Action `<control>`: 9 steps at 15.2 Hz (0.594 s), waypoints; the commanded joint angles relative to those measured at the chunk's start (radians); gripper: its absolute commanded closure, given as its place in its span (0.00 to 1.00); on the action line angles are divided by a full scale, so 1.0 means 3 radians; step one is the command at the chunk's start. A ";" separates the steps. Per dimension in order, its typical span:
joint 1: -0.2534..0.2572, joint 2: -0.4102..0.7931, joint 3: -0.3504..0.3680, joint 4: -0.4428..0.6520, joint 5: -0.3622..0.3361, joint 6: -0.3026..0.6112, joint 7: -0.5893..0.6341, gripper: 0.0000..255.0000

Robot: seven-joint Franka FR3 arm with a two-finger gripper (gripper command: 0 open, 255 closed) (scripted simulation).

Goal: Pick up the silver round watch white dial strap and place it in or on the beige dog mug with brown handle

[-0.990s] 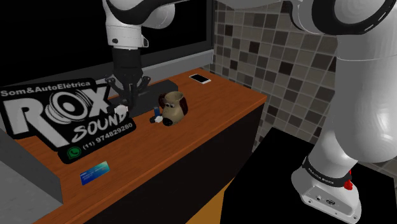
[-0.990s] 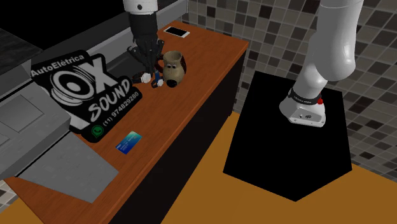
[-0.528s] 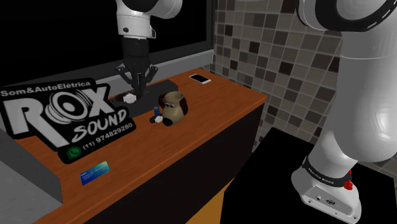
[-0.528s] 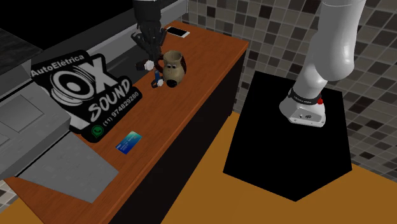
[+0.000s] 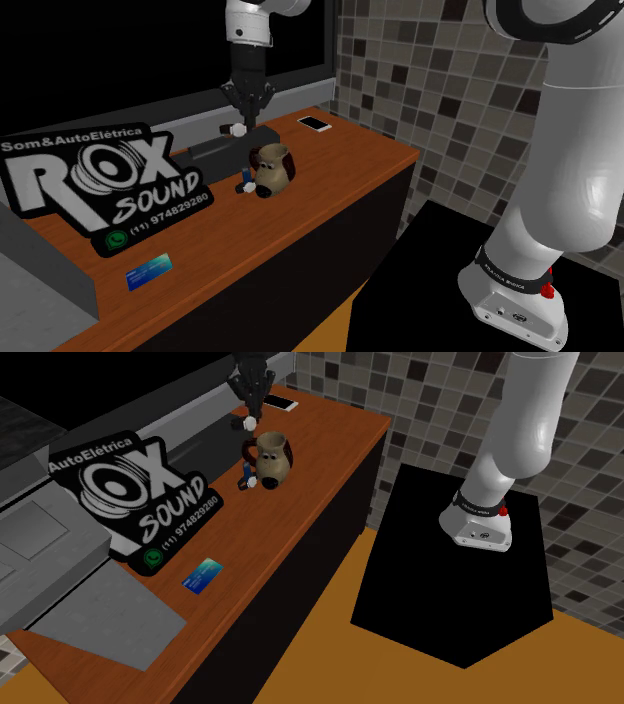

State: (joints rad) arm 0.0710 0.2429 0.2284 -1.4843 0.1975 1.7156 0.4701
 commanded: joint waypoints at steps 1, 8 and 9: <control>-0.0096 0.0001 -0.0055 0.0009 0.0011 -0.0042 -0.0150 1.00; -0.0272 0.0016 -0.0160 -0.0054 0.0027 -0.0030 -0.0439 1.00; -0.0272 0.0015 -0.0160 -0.0100 0.0029 0.0014 -0.0448 1.00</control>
State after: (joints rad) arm -0.0087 0.2491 0.1814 -1.5000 0.2052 1.7078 0.3414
